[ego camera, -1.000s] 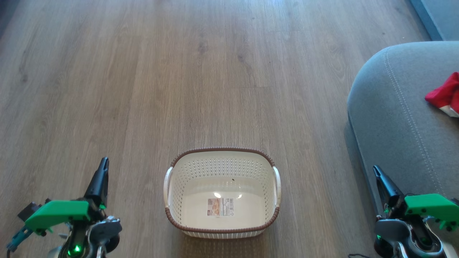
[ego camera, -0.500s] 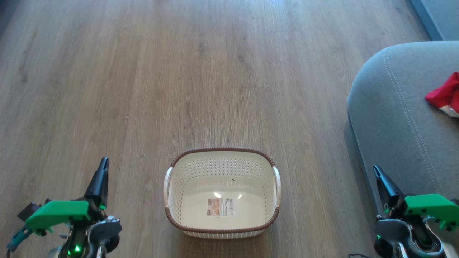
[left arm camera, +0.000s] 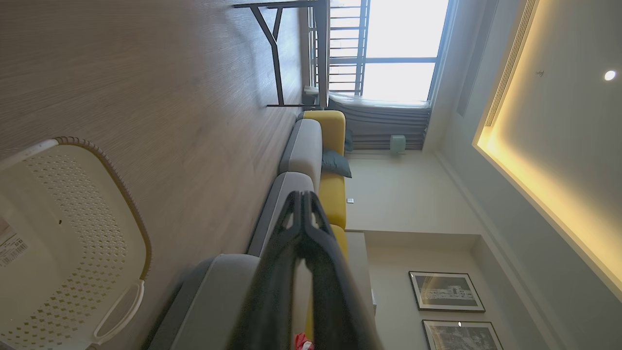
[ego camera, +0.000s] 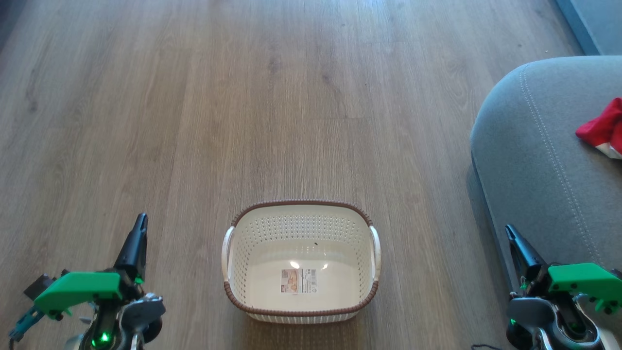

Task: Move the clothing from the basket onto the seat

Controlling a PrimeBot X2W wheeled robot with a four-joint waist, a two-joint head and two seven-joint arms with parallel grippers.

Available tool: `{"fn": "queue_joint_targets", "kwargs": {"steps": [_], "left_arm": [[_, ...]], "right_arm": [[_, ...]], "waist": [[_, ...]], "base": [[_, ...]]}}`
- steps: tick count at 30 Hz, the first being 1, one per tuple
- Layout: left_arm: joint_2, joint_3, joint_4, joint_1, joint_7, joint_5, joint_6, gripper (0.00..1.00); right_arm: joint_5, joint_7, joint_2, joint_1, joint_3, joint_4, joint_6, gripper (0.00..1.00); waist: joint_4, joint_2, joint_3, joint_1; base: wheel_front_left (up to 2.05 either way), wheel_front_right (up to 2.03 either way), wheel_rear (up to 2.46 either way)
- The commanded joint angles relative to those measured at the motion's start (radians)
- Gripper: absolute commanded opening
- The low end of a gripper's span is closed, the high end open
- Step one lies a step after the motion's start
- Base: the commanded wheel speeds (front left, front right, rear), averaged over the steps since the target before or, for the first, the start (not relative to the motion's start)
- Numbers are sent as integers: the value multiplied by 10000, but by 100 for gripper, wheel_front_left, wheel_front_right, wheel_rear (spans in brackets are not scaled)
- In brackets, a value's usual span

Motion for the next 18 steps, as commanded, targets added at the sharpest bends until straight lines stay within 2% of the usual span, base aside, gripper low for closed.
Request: {"fn": "queue_joint_targets", "kwargs": {"steps": [1, 18], "left_arm": [[49, 361, -342, -461, 31, -56, -67, 0], [49, 361, -342, -461, 31, -56, -67, 0]], "right_arm": [[-90, 77, -64, -501, 173, -308, 69, 0], [-95, 83, -59, -502, 166, -307, 69, 0]], "waist": [[0, 0, 0, 0], [0, 0, 0, 0]], "base": [[0, 0, 0], [0, 0, 0]]}}
